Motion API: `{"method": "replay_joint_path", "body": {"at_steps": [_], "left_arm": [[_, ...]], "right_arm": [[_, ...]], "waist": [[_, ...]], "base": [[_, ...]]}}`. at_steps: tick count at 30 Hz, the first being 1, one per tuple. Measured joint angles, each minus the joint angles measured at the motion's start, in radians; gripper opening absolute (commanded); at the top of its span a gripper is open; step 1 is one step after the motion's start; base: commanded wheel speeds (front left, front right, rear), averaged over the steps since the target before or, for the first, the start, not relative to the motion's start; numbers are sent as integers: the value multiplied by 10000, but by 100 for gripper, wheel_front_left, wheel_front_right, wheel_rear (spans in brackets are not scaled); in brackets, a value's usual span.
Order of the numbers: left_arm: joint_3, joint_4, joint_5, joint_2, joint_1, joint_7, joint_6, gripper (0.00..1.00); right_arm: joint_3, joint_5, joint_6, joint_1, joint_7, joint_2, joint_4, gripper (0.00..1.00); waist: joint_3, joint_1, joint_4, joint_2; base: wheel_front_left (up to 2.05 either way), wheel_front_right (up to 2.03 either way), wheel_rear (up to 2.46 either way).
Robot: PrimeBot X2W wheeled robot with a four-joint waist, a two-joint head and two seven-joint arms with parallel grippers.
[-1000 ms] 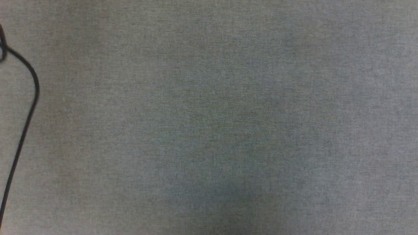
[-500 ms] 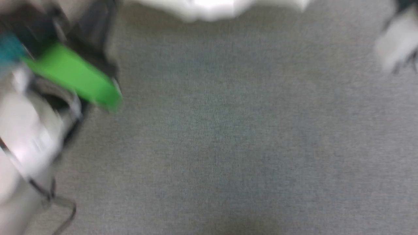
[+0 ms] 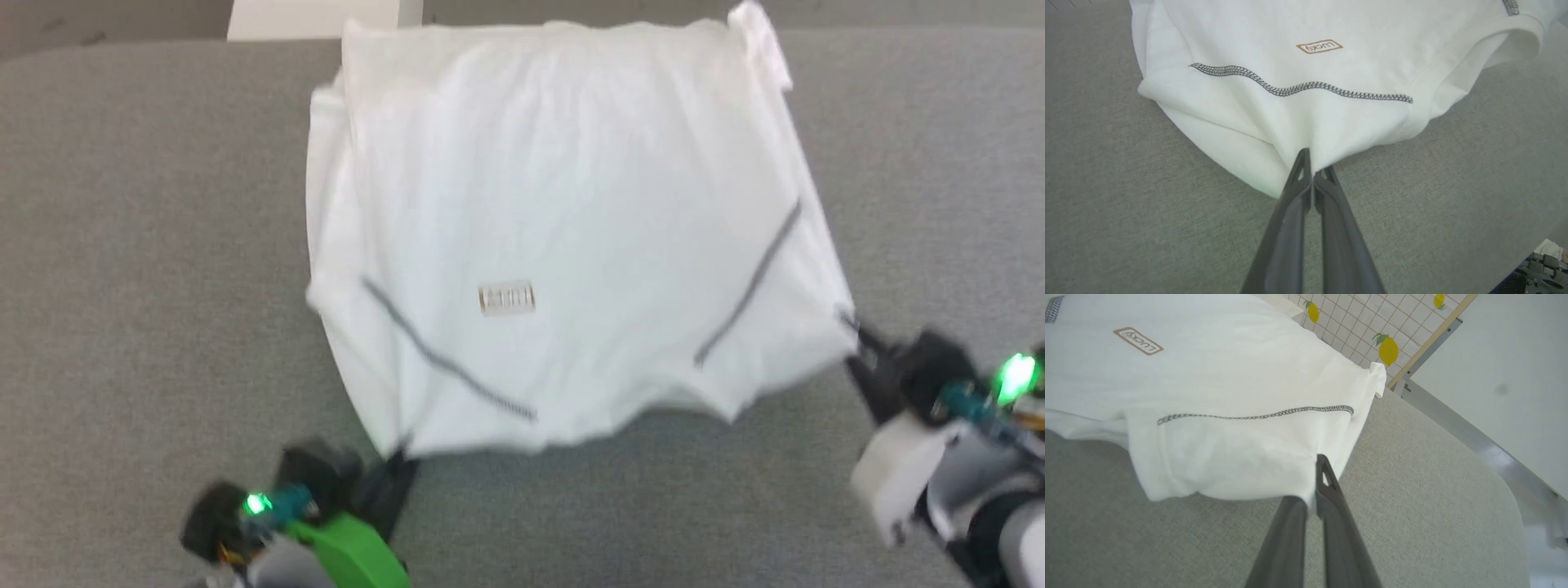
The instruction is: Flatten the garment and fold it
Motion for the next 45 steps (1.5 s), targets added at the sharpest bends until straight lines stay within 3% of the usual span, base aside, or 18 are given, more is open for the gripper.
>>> {"method": "replay_joint_path", "body": {"at_steps": [6,11,16,22,23,24,25,26,31,35,39,42,45], "left_arm": [[-803,541,-242,-257,802,470,-25,0],[-1300,961,-619,-84,1175,1221,-276,0],[-1496,1244,-1020,-13,1540,1599,-385,0],[-1524,2011,-911,-313,1463,1091,-497,0],[-1563,2184,-809,-397,1419,1018,-558,43],[-1561,2337,-715,-508,1389,867,-558,89],[-1567,2460,-685,-594,1360,798,-558,100],[-1611,2587,-679,-654,1321,782,-581,100],[-1478,2744,-627,-840,1310,213,-539,100],[-1068,2013,-763,-399,1661,-267,-349,100],[-190,1070,-926,150,2187,-936,311,100],[702,355,-1168,161,2428,-1766,993,100],[1580,-98,-1110,-58,2446,-2999,1611,100]], "right_arm": [[-27,132,0,2016,424,196,59,0],[-180,261,0,3345,1070,263,50,0],[-184,320,0,3975,1294,244,44,0],[-215,136,0,3972,993,719,426,0],[-226,107,0,3960,895,830,527,0],[-232,35,0,3942,784,932,633,31],[-215,-15,0,3929,713,995,729,78],[-184,-44,0,3918,646,1051,836,100],[-173,251,0,3979,702,1083,945,100],[-619,788,0,4341,1235,1039,280,100],[-1333,1158,0,4674,1438,1197,-654,100],[-2034,1208,-2,4678,1185,1739,-1200,100],[-2671,874,-4,4419,263,2556,-1547,100]], "waist": [[-761,0,-64,0],[-1308,0,-86,0],[-1400,0,-92,0],[-1361,0,7,0],[-1373,0,35,0],[-1389,0,67,0],[-1406,0,88,0],[-1435,0,110,0],[-1747,0,197,0],[-2061,0,218,0],[-2330,0,228,0],[-2461,0,241,0],[-2520,0,244,0]], "base": [[0,0,0],[0,0,0],[0,0,0],[0,0,0],[0,0,0],[0,0,0],[0,0,0],[0,0,0],[0,0,0],[0,0,0],[0,0,0],[0,0,0],[0,0,0]]}}
